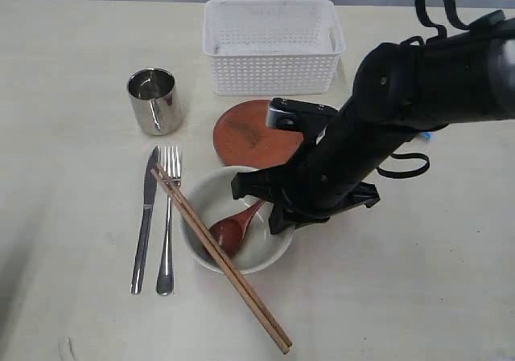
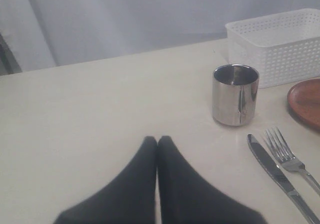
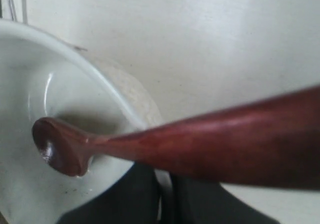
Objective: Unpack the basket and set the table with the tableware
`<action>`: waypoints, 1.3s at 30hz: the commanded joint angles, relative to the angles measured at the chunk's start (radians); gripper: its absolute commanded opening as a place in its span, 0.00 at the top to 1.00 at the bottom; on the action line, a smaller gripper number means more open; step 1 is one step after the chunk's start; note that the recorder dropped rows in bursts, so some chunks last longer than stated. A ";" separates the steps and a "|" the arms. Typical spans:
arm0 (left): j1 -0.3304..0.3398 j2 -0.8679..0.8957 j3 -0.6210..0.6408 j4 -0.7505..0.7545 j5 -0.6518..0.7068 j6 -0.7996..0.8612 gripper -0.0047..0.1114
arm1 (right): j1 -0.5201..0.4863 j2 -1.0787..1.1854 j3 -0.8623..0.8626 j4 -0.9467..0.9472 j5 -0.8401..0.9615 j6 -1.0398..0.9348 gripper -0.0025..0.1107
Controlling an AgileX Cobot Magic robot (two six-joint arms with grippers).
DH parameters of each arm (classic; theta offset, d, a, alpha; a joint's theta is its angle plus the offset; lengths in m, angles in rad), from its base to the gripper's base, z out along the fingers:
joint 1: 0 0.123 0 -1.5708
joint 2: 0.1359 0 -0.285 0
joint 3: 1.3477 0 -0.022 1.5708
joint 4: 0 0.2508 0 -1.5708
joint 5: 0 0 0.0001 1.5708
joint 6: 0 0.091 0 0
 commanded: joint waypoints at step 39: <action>0.002 -0.003 0.002 -0.009 -0.001 0.000 0.96 | -0.082 -0.001 -0.083 -0.084 0.148 0.075 0.56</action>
